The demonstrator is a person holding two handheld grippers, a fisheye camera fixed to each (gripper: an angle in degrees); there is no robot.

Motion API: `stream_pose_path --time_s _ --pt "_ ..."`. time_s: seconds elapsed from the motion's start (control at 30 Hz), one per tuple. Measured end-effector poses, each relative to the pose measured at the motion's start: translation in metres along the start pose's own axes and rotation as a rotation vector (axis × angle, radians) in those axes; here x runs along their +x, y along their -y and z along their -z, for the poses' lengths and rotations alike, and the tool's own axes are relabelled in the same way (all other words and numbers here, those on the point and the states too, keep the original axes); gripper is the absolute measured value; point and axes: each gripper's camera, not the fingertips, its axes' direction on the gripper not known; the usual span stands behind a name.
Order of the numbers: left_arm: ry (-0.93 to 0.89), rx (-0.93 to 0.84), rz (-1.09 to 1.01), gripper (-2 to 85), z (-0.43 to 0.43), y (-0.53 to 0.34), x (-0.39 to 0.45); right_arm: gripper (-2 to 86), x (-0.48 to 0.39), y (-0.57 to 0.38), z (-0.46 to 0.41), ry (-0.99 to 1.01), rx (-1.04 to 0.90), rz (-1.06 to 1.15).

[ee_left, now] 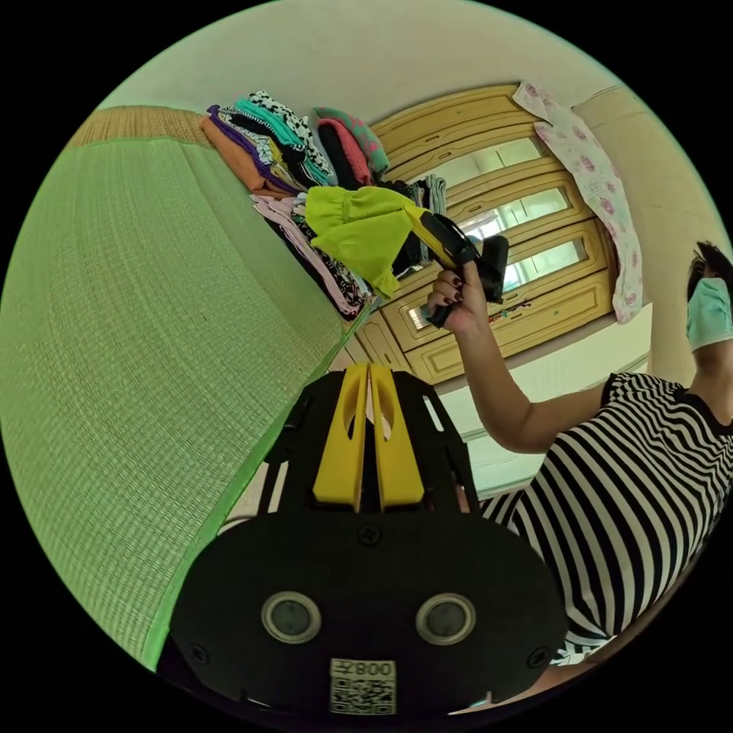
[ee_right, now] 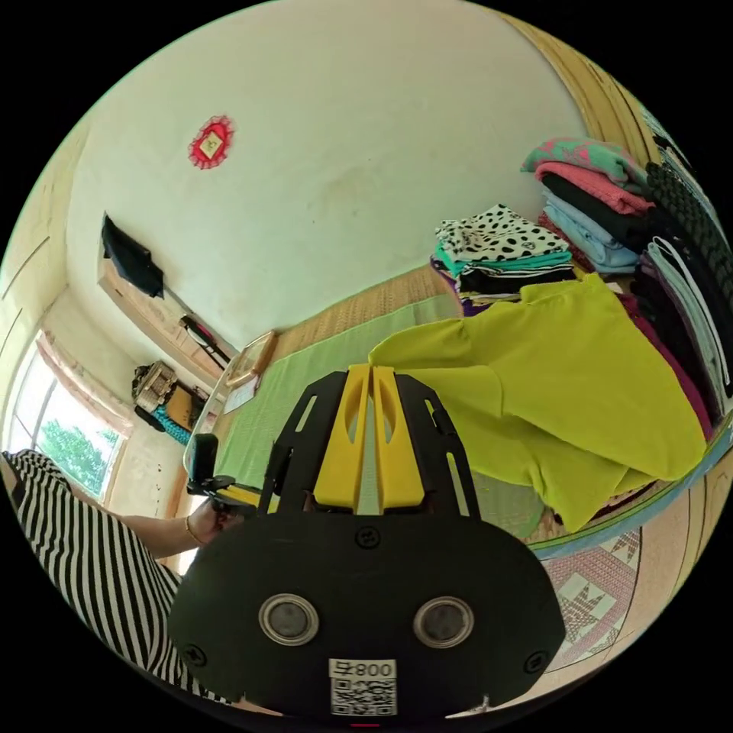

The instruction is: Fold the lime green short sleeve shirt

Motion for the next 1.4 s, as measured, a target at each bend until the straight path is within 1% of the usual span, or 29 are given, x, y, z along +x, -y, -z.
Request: stream_pose_path --time_s 0.13,0.3,0.4,0.57,0.77,0.9,1.13,1.27,1.4 --pt "-0.009 0.093 0.024 0.2 0.034 -0.035 -0.002 0.3 -0.031 -0.017 -0.01 0.091 -0.093 0.022" --pt "-0.019 0.202 0.078 0.2 0.072 -0.085 -0.013 0.2 -0.054 -0.04 -0.018 0.351 -0.226 -0.006" --pt "-0.005 0.237 0.111 0.3 0.088 -0.113 -0.022 0.2 -0.07 -0.045 -0.014 0.456 -0.313 0.021" --pt "-0.015 0.26 0.157 0.7 0.093 -0.14 -0.041 0.2 -0.068 -0.04 0.021 0.556 -0.358 0.03" --pt "-0.049 0.219 0.159 2.2 0.074 -0.118 -0.07 0.1 -0.033 -0.013 0.099 0.646 -0.241 0.008" --pt "-0.023 0.177 0.173 3.6 0.054 -0.071 -0.097 0.1 -0.005 0.006 0.151 0.651 -0.16 -0.002" --pt "-0.037 0.056 0.312 6.3 -0.001 0.014 -0.171 0.2 0.053 0.03 0.215 0.645 -0.025 -0.074" --pt "-0.043 0.037 0.401 6.5 -0.021 0.039 -0.206 0.2 0.087 0.046 0.246 0.615 0.042 -0.113" --pt "0.012 -0.027 0.442 6.5 -0.04 0.061 -0.235 0.2 0.12 0.068 0.262 0.621 0.094 -0.144"
